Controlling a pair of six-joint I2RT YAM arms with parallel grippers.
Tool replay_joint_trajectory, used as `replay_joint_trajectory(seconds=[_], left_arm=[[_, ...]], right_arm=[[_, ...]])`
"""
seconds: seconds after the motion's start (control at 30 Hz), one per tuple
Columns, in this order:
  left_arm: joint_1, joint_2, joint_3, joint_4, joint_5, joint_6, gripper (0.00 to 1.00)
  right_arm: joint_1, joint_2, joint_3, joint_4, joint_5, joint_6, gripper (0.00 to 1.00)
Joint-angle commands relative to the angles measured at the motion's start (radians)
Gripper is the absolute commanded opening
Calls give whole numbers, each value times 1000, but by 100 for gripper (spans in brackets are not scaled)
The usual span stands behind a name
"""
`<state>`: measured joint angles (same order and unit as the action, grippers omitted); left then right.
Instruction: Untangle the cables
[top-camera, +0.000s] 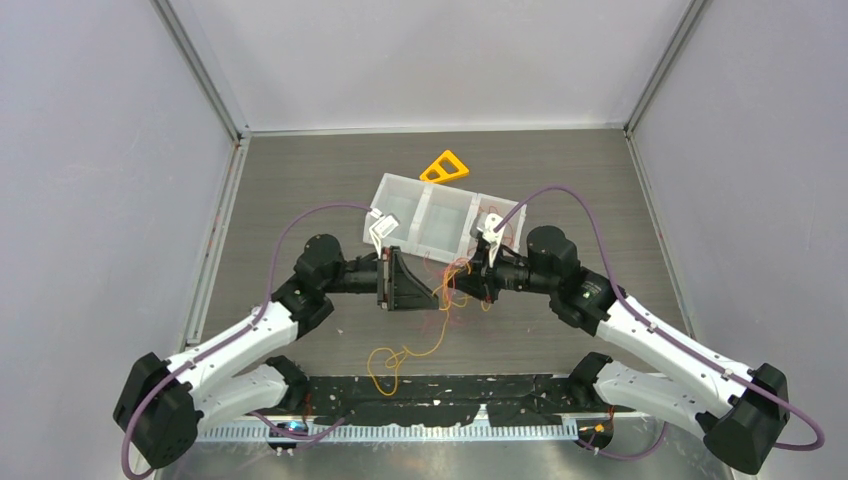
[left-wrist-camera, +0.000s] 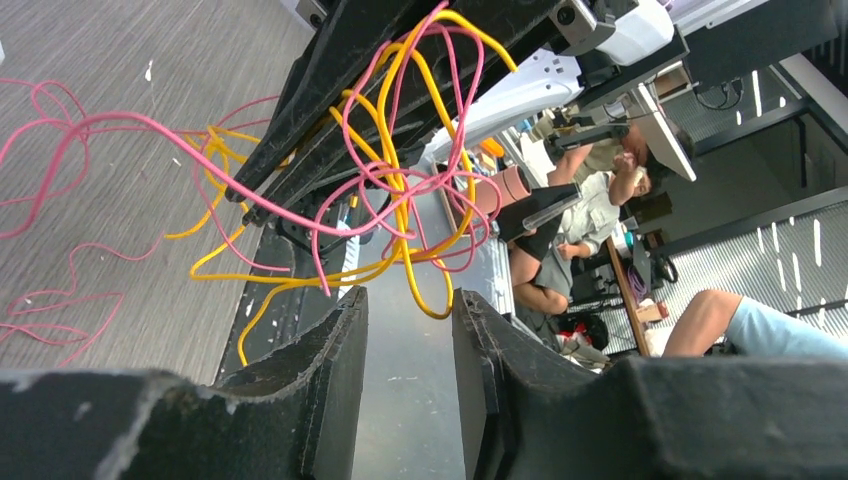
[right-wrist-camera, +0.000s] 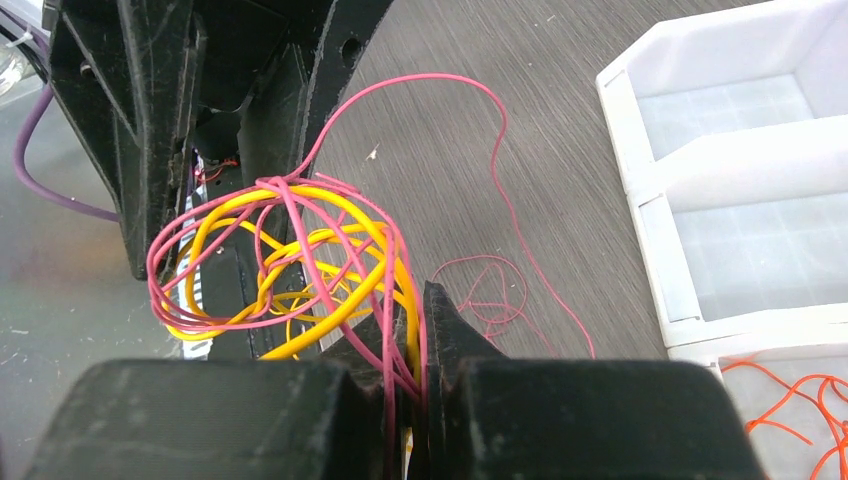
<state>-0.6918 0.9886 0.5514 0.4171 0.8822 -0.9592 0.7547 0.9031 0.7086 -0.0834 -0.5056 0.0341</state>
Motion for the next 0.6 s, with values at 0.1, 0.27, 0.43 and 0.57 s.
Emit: replay_joint_trajectory(seconds=[0.1, 0.27, 0.43, 0.57], left_arm=[[0, 14, 34, 85, -33, -39, 37], [14, 23, 34, 105, -34, -60, 25], [17, 0, 46, 168, 25, -47, 0], [44, -68, 72, 129, 83, -4, 0]], right_arm=[[16, -4, 6, 42, 7, -15, 5], [17, -1, 7, 36, 17, -21, 5], [11, 12, 3, 12, 60, -27, 6], [-69, 23, -25, -28, 35, -29, 6]])
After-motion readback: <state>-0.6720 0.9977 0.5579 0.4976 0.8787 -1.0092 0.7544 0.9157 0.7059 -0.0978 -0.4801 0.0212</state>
